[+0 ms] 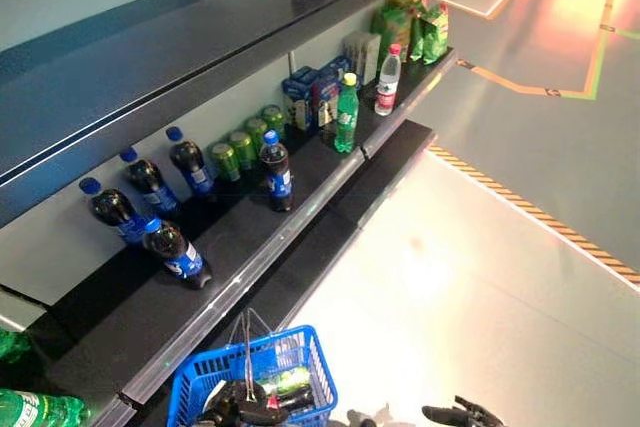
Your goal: Pick up the drink and place into the basket.
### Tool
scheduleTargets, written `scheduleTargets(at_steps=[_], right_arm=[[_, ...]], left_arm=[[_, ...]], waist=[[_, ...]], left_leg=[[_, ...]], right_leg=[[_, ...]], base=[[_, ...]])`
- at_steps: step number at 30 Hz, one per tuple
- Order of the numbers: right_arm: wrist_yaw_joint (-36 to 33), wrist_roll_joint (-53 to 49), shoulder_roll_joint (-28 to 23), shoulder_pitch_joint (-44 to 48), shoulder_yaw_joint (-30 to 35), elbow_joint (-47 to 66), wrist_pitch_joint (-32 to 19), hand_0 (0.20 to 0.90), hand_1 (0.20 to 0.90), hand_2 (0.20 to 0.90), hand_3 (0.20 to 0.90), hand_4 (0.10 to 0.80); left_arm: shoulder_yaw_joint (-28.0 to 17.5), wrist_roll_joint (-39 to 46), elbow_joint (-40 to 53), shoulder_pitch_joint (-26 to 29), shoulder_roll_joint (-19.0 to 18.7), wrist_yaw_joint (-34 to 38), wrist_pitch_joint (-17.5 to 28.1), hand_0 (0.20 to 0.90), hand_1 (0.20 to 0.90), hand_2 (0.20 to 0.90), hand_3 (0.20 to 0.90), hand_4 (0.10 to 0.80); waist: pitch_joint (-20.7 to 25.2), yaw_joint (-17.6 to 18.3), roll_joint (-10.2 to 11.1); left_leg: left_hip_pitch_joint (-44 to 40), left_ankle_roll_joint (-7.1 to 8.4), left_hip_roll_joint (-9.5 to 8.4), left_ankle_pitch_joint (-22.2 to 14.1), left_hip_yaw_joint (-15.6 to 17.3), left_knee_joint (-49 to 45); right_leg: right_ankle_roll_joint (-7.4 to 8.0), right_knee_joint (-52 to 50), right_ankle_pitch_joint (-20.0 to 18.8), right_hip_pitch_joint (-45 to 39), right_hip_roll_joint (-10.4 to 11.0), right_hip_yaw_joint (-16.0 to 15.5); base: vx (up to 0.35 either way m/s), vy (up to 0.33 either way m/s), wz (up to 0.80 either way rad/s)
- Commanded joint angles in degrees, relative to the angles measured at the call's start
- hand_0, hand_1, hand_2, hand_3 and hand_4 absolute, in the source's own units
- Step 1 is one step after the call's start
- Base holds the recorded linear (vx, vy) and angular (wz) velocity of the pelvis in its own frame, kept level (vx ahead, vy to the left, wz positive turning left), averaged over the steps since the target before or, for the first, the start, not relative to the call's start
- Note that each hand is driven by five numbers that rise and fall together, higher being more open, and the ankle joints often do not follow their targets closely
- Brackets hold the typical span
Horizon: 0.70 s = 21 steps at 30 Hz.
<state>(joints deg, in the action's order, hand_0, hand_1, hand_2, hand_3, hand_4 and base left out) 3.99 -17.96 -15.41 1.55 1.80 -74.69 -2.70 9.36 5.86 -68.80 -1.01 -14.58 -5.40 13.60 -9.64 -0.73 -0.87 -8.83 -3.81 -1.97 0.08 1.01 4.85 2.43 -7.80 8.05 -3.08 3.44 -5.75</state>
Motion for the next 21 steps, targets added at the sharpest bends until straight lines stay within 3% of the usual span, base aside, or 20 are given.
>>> scheduleTargets(at_steps=[1, 5, 13, 15, 17, 19, 20, 21], right_arm=[[-1.30, -0.74, -2.37, -0.85, 2.19, -1.51, -1.96, 0.900, 0.900, 0.900, 0.900, 0.800], [-1.98, -1.70, -2.85, 0.69, 2.64, -1.41, -0.76, 0.900, 0.900, 0.900, 0.900, 0.800], [-2.47, -1.77, -2.88, 1.17, 3.68, -1.40, -0.43, 0.900, 0.900, 0.900, 0.900, 0.800], [-1.82, -1.89, -3.09, 1.37, 3.15, -1.85, -0.30, 0.900, 0.900, 0.900, 0.900, 0.800], [-1.63, -1.64, -3.03, 1.50, 2.94, -1.97, -0.15, 0.900, 0.900, 0.900, 0.900, 0.800], [-1.66, -0.28, -2.85, 1.66, 1.99, -1.69, 0.85, 0.900, 0.900, 0.900, 0.900, 0.800], [-1.82, -0.29, -2.85, 1.55, 1.39, -1.55, 1.12, 0.900, 0.900, 0.900, 0.900, 0.800], [-0.61, 0.32, -3.04, 1.27, 0.34, -1.10, 1.19, 0.900, 0.900, 0.900, 0.900, 0.800]], left_arm=[[-1.08, 1.08, 4.15, 2.19, -4.73, 1.06, 5.69, 0.300, 0.300, 0.300, 0.200, 0.100], [-1.27, 0.39, 2.98, 2.70, -5.04, 1.67, 5.07, 0.300, 0.300, 0.300, 0.200, 0.100], [-2.23, -0.11, 2.99, 3.28, -6.19, 1.47, 4.03, 0.300, 0.300, 0.300, 0.200, 0.100], [-2.54, -0.78, 3.08, 2.93, -6.17, 1.29, 3.76, 0.300, 0.300, 0.300, 0.200, 0.100], [-2.56, -0.80, 3.13, 2.64, -6.07, 1.15, 3.89, 0.300, 0.300, 0.300, 0.200, 0.100], [-3.29, -0.49, 3.62, 1.65, -6.03, 1.23, 3.01, 0.300, 0.300, 0.300, 0.200, 0.100], [-3.37, 0.02, 3.82, 1.23, -5.98, 1.02, 2.92, 0.300, 0.300, 0.300, 0.200, 0.100], [-3.42, 1.37, 4.49, 0.59, -5.44, 0.51, 3.36, 0.300, 0.300, 0.300, 0.200, 0.100]], waist=[[2.82, -1.18, 2.28], [3.43, -1.21, 2.57], [3.91, -0.92, 2.56], [4.28, -0.93, 2.83], [4.35, -0.96, 2.91], [4.48, -1.17, 3.13], [4.48, -1.13, 2.99], [4.09, -1.29, 2.79]], left_leg=[[2.87, 2.96, -1.53, -2.12, 4.72, -3.99], [1.61, 3.40, -1.17, -4.22, 4.88, -4.91], [1.44, 4.02, 0.65, -7.76, 4.12, -9.46], [1.62, 4.10, 1.39, -9.21, 2.61, -11.44], [1.73, 4.49, 1.80, -9.57, 2.31, -12.32], [1.51, 5.10, 3.40, -10.54, 1.62, -13.72], [1.45, 5.86, 4.12, -9.81, 1.21, -14.40], [2.87, 7.64, 5.75, -5.76, -1.00, -17.80]], right_leg=[[6.26, 9.57, -15.25, 1.46, 6.12, 1.78], [7.13, 12.07, -19.04, 2.91, 8.81, 1.52], [7.85, 12.64, -20.07, 4.23, 12.07, 2.70], [8.02, 12.80, -17.93, 3.35, 10.89, 4.65], [7.95, 12.78, -17.69, 2.92, 10.53, 4.74], [7.37, 11.81, -16.11, 2.12, 9.87, 3.75], [6.77, 11.44, -15.85, 1.80, 9.23, 3.82], [5.03, 10.93, -14.75, 0.93, 7.35, 4.66]], base=[[0.156, -0.115, 0.29], [0.183, -0.164, 0.25], [0.189, -0.280, 0.23], [0.269, -0.480, 0.21], [0.153, -0.268, 0.26], [0.194, -0.340, 0.24], [0.153, -0.356, 0.19], [0.127, -0.431, 0.26]])
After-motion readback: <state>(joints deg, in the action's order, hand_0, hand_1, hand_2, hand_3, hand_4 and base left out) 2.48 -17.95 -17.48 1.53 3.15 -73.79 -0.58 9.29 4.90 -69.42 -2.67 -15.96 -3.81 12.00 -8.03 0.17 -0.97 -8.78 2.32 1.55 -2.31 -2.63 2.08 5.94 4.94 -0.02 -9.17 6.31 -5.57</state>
